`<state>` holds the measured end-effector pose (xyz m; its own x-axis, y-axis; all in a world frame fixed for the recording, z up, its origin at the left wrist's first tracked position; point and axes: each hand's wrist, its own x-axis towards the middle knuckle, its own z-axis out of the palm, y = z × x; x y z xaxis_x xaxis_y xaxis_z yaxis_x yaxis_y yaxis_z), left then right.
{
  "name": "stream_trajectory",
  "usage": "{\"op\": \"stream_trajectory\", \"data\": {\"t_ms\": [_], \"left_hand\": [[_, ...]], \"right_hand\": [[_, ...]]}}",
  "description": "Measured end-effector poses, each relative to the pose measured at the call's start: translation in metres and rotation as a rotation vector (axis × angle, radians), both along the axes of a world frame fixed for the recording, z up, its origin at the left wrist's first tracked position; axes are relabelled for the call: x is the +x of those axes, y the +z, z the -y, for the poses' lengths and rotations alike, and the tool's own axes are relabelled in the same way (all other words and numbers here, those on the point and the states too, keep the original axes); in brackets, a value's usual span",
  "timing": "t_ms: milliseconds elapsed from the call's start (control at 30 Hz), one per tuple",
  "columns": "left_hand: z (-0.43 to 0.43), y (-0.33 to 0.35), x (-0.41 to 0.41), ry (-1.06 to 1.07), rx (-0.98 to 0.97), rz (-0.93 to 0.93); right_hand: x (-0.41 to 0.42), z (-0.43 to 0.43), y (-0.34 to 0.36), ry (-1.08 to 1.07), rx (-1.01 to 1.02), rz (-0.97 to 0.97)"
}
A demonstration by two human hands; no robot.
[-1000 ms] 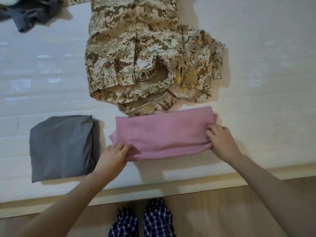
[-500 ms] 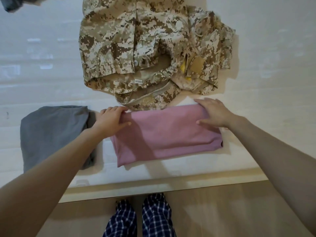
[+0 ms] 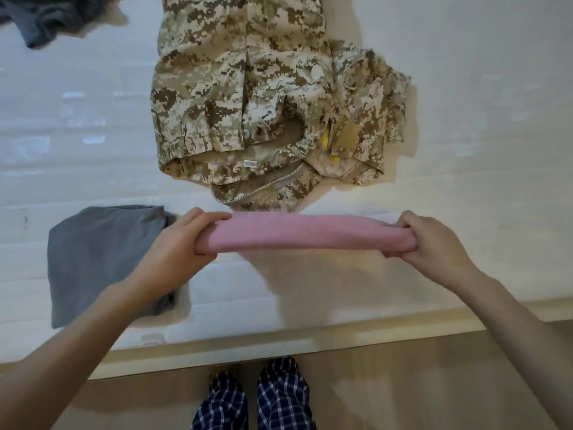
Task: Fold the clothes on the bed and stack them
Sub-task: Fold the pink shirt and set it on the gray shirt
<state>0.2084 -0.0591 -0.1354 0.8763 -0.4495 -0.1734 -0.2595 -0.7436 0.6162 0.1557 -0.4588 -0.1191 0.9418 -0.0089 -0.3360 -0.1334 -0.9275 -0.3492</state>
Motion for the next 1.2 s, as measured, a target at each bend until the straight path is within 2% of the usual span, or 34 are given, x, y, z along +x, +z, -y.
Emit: {"op": "stream_trajectory", "data": {"t_ms": [33,100,167,200,267,300,333,400,467,500,567,667,800,900,1000,1033,1133,1200], "left_hand": [[-0.003,0.007,-0.011,-0.036,-0.015,0.14],[-0.007,0.009,-0.037,-0.05,-0.002,0.274],[-0.01,-0.005,-0.065,-0.04,0.096,0.296],[-0.012,-0.016,-0.079,-0.065,0.216,0.253],[-0.014,-0.036,-0.104,-0.173,0.534,-0.058],[-0.015,-0.046,-0.113,-0.167,0.633,-0.187],[-0.015,-0.05,-0.116,-0.118,0.648,-0.261],[-0.011,-0.053,-0.115,0.021,0.475,-0.213],[-0.004,-0.059,-0.106,0.093,0.391,-0.074],[0.002,-0.062,-0.1,0.09,0.368,-0.023],[0.012,-0.07,-0.083,0.035,0.353,0.027],[0.019,-0.085,-0.063,-0.11,0.48,-0.023],[0.02,-0.089,-0.042,-0.221,0.647,-0.112],[0.018,-0.071,-0.04,-0.354,0.408,-0.094],[0.004,-0.047,-0.056,-0.499,0.162,0.138],[0.0,-0.039,-0.065,-0.536,0.116,0.165],[-0.008,-0.026,-0.091,-0.572,0.022,0.002],[-0.01,-0.025,-0.1,-0.471,-0.034,-0.152]], "right_hand": [[-0.014,-0.001,0.005,0.009,-0.026,0.117],[-0.041,-0.007,0.001,0.023,-0.043,0.243],[-0.066,-0.016,-0.015,0.077,-0.088,0.127],[-0.078,-0.021,-0.027,0.144,-0.148,-0.016],[-0.099,-0.031,-0.051,0.275,-0.238,-0.351],[-0.106,-0.034,-0.062,0.304,-0.271,-0.464],[-0.109,-0.036,-0.068,0.291,-0.253,-0.489],[-0.105,-0.039,-0.072,0.193,-0.168,-0.297],[-0.091,-0.041,-0.077,0.103,-0.121,-0.066],[-0.082,-0.042,-0.078,0.1,-0.128,-0.017],[-0.066,-0.042,-0.083,0.168,-0.194,-0.102],[-0.05,-0.041,-0.094,0.276,-0.283,-0.256],[-0.035,-0.044,-0.098,0.252,-0.344,-0.24],[-0.031,-0.039,-0.088,0.294,-0.284,-0.141],[-0.045,-0.025,-0.068,0.458,-0.12,-0.164],[-0.053,-0.02,-0.061,0.499,-0.031,-0.184],[-0.078,-0.008,-0.046,0.454,0.107,-0.351],[-0.085,0.0,-0.046,0.356,0.182,-0.41]]}}
